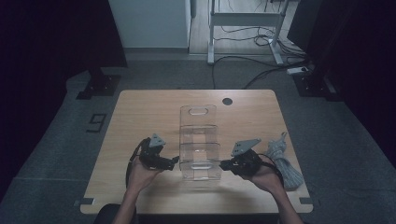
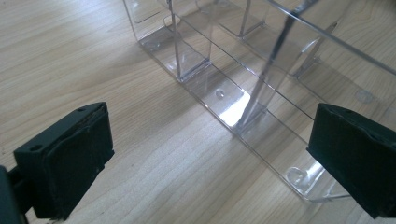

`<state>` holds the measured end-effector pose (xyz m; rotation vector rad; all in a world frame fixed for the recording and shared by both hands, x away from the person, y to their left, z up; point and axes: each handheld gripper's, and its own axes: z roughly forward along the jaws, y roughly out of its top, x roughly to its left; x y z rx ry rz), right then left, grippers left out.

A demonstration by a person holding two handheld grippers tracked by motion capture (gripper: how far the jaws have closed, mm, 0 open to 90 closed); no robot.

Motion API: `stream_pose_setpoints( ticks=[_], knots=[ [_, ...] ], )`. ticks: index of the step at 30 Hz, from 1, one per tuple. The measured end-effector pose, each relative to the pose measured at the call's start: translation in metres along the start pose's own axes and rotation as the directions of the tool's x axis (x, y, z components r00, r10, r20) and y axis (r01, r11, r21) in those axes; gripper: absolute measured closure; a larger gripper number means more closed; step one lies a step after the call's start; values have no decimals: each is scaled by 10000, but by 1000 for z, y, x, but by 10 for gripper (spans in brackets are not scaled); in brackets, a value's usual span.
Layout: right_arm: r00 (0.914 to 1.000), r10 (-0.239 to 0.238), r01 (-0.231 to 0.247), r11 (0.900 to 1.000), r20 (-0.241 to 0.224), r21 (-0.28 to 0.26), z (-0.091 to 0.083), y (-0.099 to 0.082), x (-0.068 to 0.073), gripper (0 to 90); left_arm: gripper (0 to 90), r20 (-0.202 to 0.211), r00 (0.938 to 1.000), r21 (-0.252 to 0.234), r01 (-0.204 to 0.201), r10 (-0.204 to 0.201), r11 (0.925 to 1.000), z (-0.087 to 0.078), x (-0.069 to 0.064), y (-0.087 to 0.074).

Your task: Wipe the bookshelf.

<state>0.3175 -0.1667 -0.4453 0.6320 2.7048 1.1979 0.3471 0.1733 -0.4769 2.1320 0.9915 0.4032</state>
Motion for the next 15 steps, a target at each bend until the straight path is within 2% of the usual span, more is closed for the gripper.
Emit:
stream_pose_setpoints(
  ticks=[7, 13, 15],
  knots=[
    [9998, -57, 57, 10000, -188, 11, 6, 3, 5, 855, 0, 152, 9999, -10, 62, -61, 10000, -13, 3, -9],
    [9985, -426, 429, 9990, -335, 78, 16, 13, 15, 862, 0, 55, 9999, -41, 111, -111, 9999, -29, 7, -21],
    [9980, -504, 509, 9986, -379, 116, 18, 15, 18, 859, 2, 199, 9996, -110, 196, -194, 9997, -33, 9, -25]
  ],
)
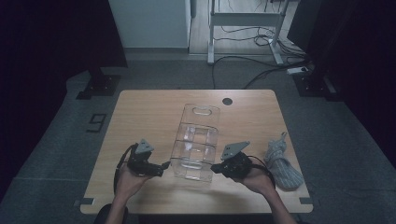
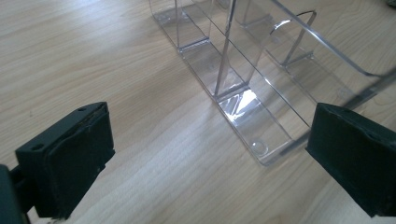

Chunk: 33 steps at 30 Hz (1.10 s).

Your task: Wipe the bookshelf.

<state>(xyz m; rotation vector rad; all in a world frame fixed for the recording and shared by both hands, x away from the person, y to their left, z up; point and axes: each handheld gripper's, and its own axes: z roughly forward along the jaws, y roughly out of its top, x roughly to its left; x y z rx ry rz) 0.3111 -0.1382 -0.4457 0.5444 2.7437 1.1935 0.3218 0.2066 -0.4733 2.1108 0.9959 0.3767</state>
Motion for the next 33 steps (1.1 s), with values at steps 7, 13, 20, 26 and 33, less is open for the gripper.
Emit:
stream_pose_setpoints(
  ticks=[7, 13, 20, 26, 33],
  knots=[
    [9999, 57, -56, 10000, 146, -64, -14, -5, -3, 719, 25, 241, 9996, -236, -162, 168, 9996, -10, -8, -6],
    [9922, 754, -716, 9966, 993, -409, -23, -12, -24, 621, 150, 308, 9966, -357, -759, 770, 9965, -9, -22, -2],
    [9848, 970, -965, 9953, 1444, -110, 6, -4, -41, 565, 314, 512, 9924, -641, -1082, 1116, 9921, -9, -29, 4],
    [9840, 1072, -1048, 9942, 1422, -243, 20, 4, -48, 562, 415, 833, 9887, -721, -1190, 1249, 9903, -8, -31, 6],
    [9875, 1072, -1034, 9939, 1159, -384, 28, 7, -48, 580, 523, 1146, 9843, -711, -1269, 1345, 9894, -5, -33, 8]
  ],
)
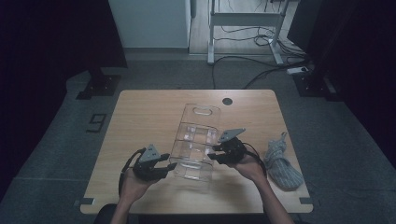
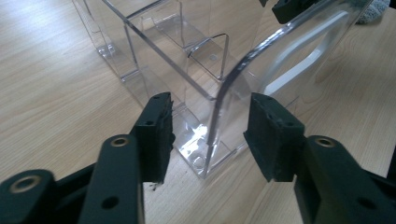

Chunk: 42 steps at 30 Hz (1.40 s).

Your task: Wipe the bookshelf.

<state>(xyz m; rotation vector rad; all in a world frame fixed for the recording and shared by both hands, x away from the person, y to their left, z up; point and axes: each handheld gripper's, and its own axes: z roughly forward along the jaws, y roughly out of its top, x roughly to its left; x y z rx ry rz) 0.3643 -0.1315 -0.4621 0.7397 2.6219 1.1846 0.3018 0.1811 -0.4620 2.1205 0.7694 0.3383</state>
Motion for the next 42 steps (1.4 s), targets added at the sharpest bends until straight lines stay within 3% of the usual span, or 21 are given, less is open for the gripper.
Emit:
stream_pose_setpoints(
  ticks=[13, 23, 42],
  knots=[
    [9999, -112, 112, 9999, 25, 78, 2, 1, 6, 599, 600, -346, 9988, 31, 356, -354, 9994, 2, 8, -1],
    [9998, -154, 155, 9998, -115, 106, -1, -1, 10, 643, 609, -563, 9955, -46, 759, -761, 9971, 6, 16, -1],
    [9989, -181, 185, 9998, -423, 99, -6, -6, 21, 674, 598, -1049, 9879, 216, 1175, -1146, 9928, 23, 25, 2]
  ],
)
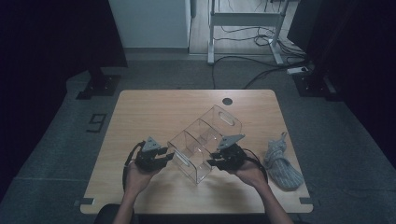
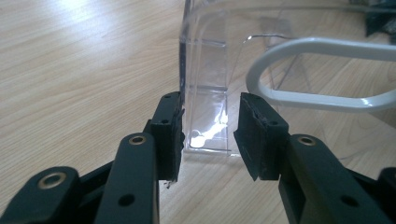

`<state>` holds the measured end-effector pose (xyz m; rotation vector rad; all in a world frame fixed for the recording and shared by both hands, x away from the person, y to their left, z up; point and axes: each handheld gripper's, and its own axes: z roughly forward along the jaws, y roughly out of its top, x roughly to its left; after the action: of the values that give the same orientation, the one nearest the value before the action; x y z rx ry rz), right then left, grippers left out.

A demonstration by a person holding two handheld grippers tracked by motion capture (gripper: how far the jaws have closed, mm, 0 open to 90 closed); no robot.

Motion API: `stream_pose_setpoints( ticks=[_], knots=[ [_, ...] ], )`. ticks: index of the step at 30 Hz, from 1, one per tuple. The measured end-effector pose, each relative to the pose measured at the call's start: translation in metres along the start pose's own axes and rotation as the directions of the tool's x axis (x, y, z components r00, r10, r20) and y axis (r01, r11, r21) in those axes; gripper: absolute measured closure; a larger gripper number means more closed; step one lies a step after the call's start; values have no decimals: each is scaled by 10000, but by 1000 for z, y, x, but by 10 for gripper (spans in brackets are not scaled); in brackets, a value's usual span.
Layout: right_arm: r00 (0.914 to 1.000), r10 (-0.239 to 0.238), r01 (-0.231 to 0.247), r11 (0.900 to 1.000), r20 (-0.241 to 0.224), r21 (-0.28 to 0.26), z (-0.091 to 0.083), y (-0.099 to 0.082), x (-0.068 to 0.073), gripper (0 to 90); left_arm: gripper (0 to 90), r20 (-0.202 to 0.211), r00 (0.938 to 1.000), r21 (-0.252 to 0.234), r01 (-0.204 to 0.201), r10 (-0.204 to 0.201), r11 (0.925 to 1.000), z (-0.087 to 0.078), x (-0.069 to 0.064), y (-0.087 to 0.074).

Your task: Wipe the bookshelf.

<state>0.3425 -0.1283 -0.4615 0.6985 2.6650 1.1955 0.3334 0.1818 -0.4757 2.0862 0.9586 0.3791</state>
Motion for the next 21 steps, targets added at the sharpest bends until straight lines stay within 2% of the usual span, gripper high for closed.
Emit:
stream_pose_setpoints(
  ticks=[3, 8, 16, 21],
  knots=[
    [10000, -58, 58, 10000, -51, 27, 0, 1, 3, 670, 585, -38, 10000, 110, -25, 25, 9999, 5, -1, 0],
    [9997, -188, 189, 9998, -173, 72, 0, 2, 8, 662, 547, 123, 9999, 137, -98, 96, 9999, 10, -4, 1],
    [9992, -267, 273, 9995, -298, 178, 5, 4, 15, 655, 493, 215, 9995, 194, -238, 234, 9995, 13, -6, 1],
    [9989, -219, 228, 9995, -418, 229, 8, 5, 17, 601, 345, 577, 9982, 155, -198, 189, 9997, 7, -5, 1]
  ],
)
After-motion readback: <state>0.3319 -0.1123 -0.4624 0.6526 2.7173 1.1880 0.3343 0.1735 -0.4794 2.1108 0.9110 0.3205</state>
